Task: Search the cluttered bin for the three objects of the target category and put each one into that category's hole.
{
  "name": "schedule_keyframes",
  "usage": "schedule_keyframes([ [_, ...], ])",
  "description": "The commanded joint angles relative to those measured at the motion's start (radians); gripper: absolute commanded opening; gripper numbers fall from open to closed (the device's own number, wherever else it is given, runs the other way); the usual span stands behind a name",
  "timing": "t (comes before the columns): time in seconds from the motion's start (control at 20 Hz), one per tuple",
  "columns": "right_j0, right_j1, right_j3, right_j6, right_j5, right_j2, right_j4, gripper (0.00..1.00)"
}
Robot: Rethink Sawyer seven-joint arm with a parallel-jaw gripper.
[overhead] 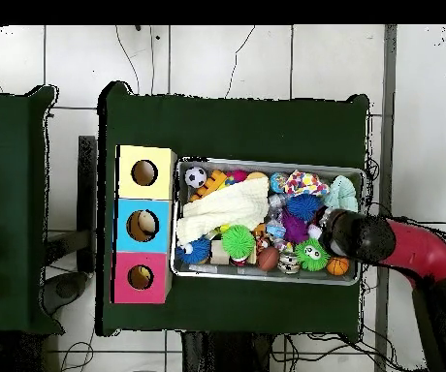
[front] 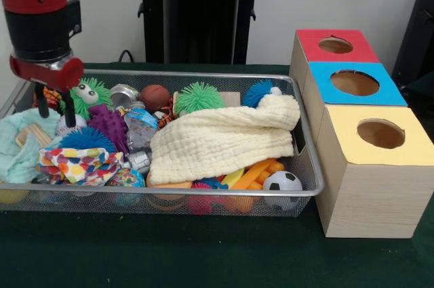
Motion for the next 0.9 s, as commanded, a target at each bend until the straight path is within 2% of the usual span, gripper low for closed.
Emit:
schedule_keyframes([
  [0.05,-0.032,0.086,-0.019,-0.31,0.075,0.058,-0.111,1.0],
  [0.3,-0.052,0.133,-0.025,-0.292,0.027,0.066,-0.154,1.0],
  [0.6,-0.057,0.155,-0.014,-0.241,-0.044,0.066,-0.193,1.0],
  [0.9,-0.009,0.151,-0.044,-0.225,-0.073,0.023,-0.256,1.0],
])
